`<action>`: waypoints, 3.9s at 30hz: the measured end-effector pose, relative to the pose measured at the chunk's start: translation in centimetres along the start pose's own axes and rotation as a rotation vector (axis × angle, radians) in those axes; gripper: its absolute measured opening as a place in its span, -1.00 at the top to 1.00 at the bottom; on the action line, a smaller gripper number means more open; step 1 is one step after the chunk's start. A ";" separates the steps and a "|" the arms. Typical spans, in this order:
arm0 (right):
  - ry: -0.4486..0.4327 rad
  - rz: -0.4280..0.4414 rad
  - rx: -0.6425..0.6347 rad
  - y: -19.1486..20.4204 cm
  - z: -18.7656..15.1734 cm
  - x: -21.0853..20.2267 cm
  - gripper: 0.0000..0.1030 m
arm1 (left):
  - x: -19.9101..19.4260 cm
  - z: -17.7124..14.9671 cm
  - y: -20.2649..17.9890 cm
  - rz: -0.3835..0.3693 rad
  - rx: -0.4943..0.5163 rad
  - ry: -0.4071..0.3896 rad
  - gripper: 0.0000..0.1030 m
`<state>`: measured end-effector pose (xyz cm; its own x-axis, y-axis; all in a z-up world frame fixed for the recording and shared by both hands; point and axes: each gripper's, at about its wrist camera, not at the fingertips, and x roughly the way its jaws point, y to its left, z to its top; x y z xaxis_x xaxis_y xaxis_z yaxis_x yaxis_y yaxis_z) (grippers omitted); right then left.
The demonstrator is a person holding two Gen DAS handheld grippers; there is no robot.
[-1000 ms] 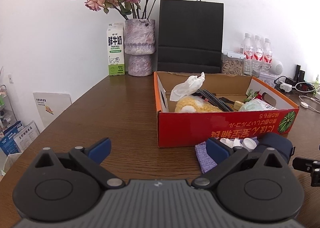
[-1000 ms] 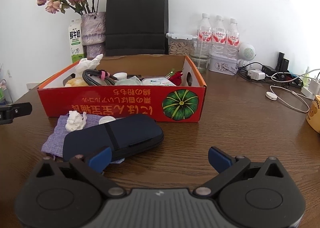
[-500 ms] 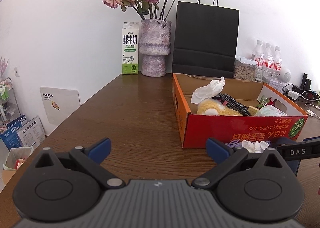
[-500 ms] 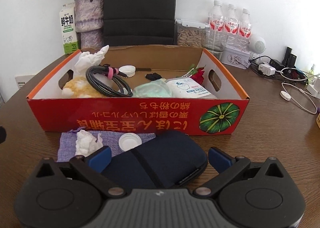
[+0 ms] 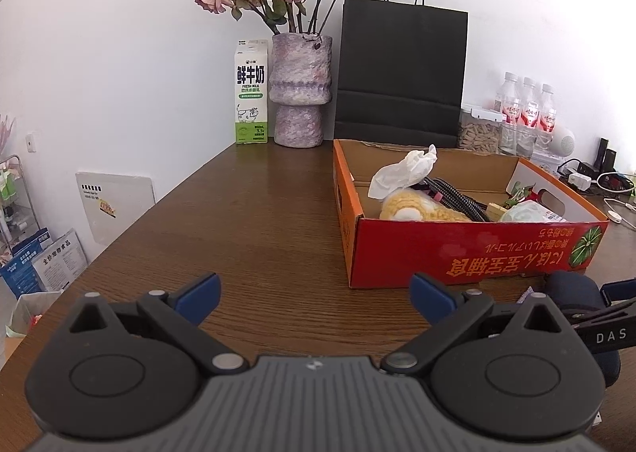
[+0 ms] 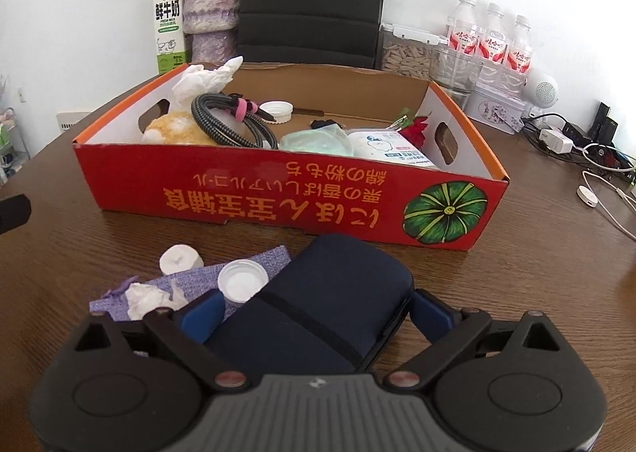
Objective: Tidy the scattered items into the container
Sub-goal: 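Close the right tool on the navy glasses case and lift it, then reach the left tool to a white cap and grasp it while the right tool holds the case, then carry the white cap and glasses case over the box with both tools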
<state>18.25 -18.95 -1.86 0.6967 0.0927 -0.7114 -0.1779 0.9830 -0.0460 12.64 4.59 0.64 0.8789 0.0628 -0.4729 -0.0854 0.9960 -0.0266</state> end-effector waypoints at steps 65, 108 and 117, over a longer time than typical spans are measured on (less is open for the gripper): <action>-0.175 0.043 0.046 -3.5 -0.2 -5.9 -0.22 | 0.4 -0.6 -4.5 -0.045 0.060 0.055 -1.00; -0.196 0.085 0.038 -6.2 -2.4 -5.4 -0.22 | 3.0 -2.2 -9.3 -0.167 0.110 0.192 0.44; -0.233 0.093 0.027 -5.5 -1.6 -6.7 -0.22 | 1.5 -0.3 -8.7 -0.167 0.099 0.128 0.44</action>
<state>13.43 -25.26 2.07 0.8202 0.2135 -0.5307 -0.2319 0.9722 0.0328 14.58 -3.98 -0.11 0.8095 -0.1062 -0.5774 0.1086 0.9936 -0.0304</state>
